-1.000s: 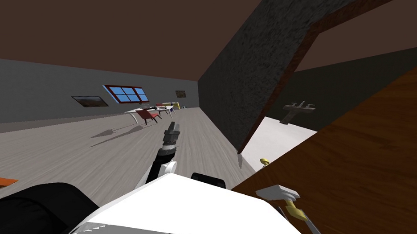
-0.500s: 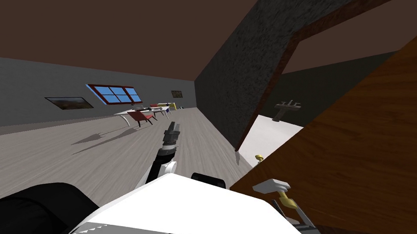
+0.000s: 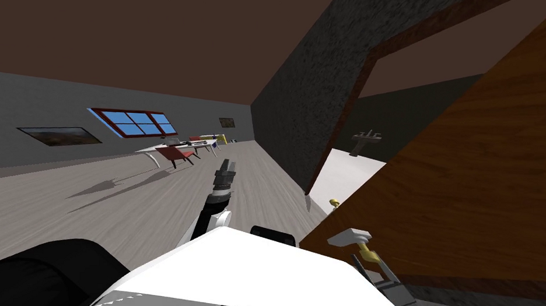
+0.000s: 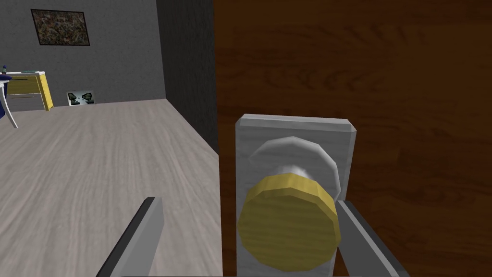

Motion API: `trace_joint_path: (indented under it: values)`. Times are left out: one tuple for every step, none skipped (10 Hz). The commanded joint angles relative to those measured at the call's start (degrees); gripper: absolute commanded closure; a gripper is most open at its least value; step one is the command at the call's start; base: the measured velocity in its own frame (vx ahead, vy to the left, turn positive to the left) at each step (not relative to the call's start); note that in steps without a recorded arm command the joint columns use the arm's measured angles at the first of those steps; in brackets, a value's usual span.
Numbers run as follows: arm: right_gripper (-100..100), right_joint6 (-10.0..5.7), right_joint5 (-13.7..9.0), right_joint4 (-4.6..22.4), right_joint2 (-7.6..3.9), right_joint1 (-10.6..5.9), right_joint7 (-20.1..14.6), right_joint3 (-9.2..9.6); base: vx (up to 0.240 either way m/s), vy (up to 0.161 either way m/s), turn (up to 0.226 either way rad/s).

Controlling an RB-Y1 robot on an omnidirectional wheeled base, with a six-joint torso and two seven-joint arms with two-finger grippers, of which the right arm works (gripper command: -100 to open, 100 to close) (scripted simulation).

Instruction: Pull the door open

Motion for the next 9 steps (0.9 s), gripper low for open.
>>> trace_joint_path:
  values:
    - [100,0.49,2.86,-0.08,0.56,-1.02,-2.33,-1.03,-0.034,-0.002,-0.111]
    - [100,0.49,3.29,-0.08,0.56,-1.02,-2.33,-1.03,-0.029,0.005,-0.078]
    - [100,1.33,5.16,0.03,0.88,-1.79,-4.15,-2.45,-0.034,-0.001,-0.132]
    - [100,1.33,5.66,0.03,0.88,-1.79,-4.15,-2.45,-0.028,-0.008,-0.076]
    - [100,2.18,7.59,0.14,1.21,-2.55,-5.96,-3.86,-0.034,0.001,-0.127]
    - [100,2.18,8.03,0.14,1.21,-2.55,-5.96,-3.86,-0.032,0.004,-0.079]
    - [100,3.0,10.03,0.26,1.52,-3.29,-7.73,-5.24,-0.034,-0.004,-0.125]
    - [100,3.0,10.33,0.26,1.52,-3.29,-7.73,-5.24,-0.023,-0.01,-0.074]
    - [100,3.8,12.4,0.37,1.82,-4.0,-9.44,-6.59,-0.031,-0.017,-0.133]
